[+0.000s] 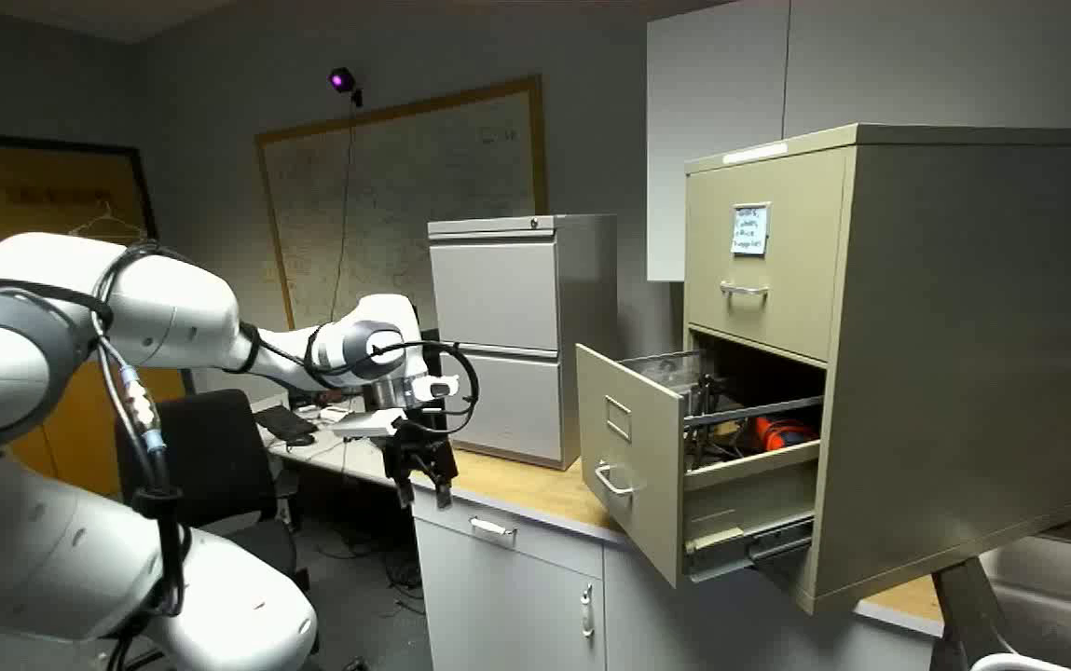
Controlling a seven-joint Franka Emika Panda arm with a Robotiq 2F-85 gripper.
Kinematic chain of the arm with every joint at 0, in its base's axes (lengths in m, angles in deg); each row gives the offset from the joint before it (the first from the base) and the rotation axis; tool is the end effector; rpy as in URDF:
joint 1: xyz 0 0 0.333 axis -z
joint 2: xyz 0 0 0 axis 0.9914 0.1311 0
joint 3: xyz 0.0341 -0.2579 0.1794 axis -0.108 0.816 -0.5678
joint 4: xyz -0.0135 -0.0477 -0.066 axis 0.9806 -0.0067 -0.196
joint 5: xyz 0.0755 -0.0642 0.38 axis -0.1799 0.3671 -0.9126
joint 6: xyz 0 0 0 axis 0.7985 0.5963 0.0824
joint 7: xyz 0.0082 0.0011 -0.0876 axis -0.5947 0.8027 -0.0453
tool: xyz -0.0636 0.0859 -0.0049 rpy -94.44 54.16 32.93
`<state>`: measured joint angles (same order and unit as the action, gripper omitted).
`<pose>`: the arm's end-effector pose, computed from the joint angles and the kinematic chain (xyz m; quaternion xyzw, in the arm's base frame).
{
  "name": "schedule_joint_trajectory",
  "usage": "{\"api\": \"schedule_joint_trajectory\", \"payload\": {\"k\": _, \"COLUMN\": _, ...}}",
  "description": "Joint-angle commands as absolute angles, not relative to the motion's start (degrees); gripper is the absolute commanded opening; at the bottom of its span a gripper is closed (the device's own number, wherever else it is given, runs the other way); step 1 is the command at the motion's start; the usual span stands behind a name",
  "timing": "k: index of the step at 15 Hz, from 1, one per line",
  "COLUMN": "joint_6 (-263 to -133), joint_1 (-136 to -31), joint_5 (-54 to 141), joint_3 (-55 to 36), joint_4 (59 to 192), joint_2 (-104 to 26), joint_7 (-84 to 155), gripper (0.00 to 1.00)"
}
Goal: Close the bottom drawer of the cabinet to the right
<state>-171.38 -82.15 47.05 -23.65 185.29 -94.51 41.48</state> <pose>0.3260 0.0449 0.4397 0.9927 -0.0087 -0.0338 0.1158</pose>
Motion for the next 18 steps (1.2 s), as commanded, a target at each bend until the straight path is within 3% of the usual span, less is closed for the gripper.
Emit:
{"api": "schedule_joint_trajectory", "payload": {"k": 1, "joint_6": -171.25, "joint_1": -83.06, "joint_5": 47.55, "joint_3": -22.84, "joint_4": 185.17, "joint_2": -94.38, "joint_7": 41.97, "gripper": 1.00}}
{"api": "schedule_joint_trajectory", "payload": {"k": 13, "joint_6": -171.94, "joint_1": -80.55, "joint_5": 53.96, "joint_3": -23.50, "joint_4": 180.95, "joint_2": -91.46, "joint_7": 43.44, "gripper": 1.00}}
{"api": "schedule_joint_trajectory", "payload": {"k": 14, "joint_6": -171.91, "joint_1": -79.82, "joint_5": 56.36, "joint_3": -24.13, "joint_4": 179.33, "joint_2": -90.25, "joint_7": 44.09, "gripper": 0.84}}
{"api": "schedule_joint_trajectory", "payload": {"k": 18, "joint_6": -172.10, "joint_1": -76.96, "joint_5": 69.30, "joint_3": -25.93, "joint_4": 171.18, "joint_2": -83.59, "joint_7": 47.30, "gripper": 0.51}}
